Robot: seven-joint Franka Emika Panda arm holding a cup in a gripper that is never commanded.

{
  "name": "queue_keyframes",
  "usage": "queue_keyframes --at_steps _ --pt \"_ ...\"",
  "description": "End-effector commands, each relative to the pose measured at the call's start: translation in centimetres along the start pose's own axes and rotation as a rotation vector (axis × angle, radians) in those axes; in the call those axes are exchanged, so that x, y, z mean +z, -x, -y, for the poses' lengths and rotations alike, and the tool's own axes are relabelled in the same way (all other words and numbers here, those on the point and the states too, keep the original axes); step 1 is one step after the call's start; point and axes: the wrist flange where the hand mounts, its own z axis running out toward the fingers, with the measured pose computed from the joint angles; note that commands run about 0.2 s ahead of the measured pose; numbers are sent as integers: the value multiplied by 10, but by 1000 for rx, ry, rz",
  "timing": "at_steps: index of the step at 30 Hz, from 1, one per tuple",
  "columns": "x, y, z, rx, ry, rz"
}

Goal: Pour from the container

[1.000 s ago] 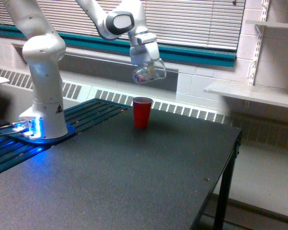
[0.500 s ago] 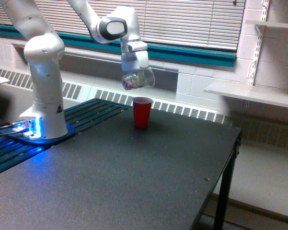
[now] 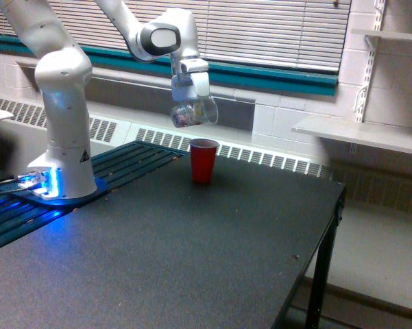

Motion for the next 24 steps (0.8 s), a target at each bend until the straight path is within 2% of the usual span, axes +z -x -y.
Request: queue_keyframes --at_steps 1,13,24 --pt "11 10 3 -32 23 40" --pt "20 12 4 -51 54 87" --pt "19 4 10 -102 90 119"
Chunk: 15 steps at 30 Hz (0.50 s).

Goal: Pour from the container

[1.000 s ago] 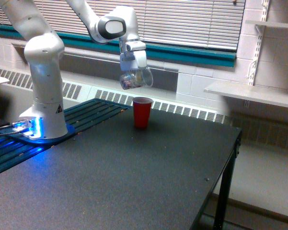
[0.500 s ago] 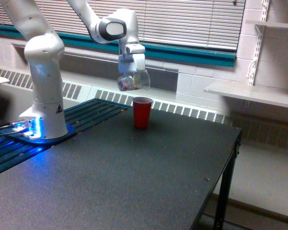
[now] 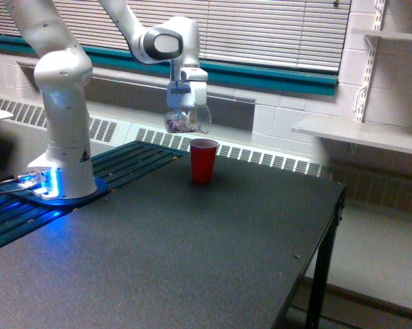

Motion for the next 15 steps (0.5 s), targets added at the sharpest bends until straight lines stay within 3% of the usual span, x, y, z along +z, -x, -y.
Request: queue_keyframes --at_steps 1,15 --pt "-2 -7 3 -47 26 17" --pt "7 -15 15 -109 64 65"
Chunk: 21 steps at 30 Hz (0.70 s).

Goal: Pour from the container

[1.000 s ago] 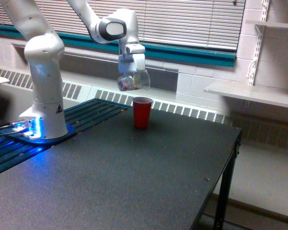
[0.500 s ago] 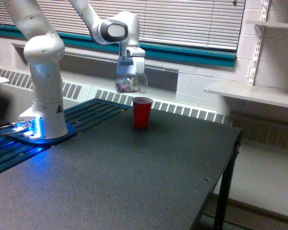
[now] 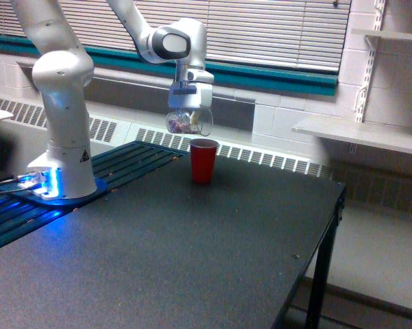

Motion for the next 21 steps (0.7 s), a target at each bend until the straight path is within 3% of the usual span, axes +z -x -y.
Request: queue_keyframes --at_steps 1,21 --pt "1 -6 3 -41 18 12" --pt "2 -12 8 -72 39 29"
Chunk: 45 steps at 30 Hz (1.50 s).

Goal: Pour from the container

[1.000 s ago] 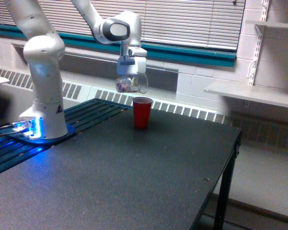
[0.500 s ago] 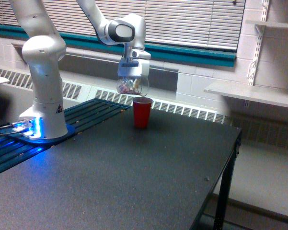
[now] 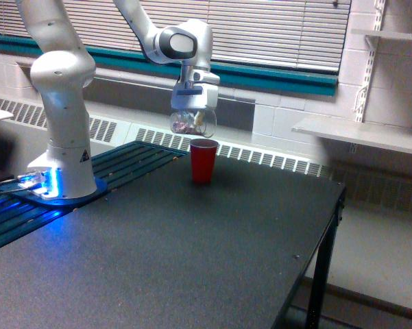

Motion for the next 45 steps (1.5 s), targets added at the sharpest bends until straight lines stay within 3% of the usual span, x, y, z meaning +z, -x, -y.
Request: queue_keyframes --at_steps 1,17,30,45 --pt "2 1 5 -34 7 11" --pt "7 7 -2 -48 36 47" --pt "0 8 -10 -71 68 61" --pt "-1 7 -13 -78 63 71"
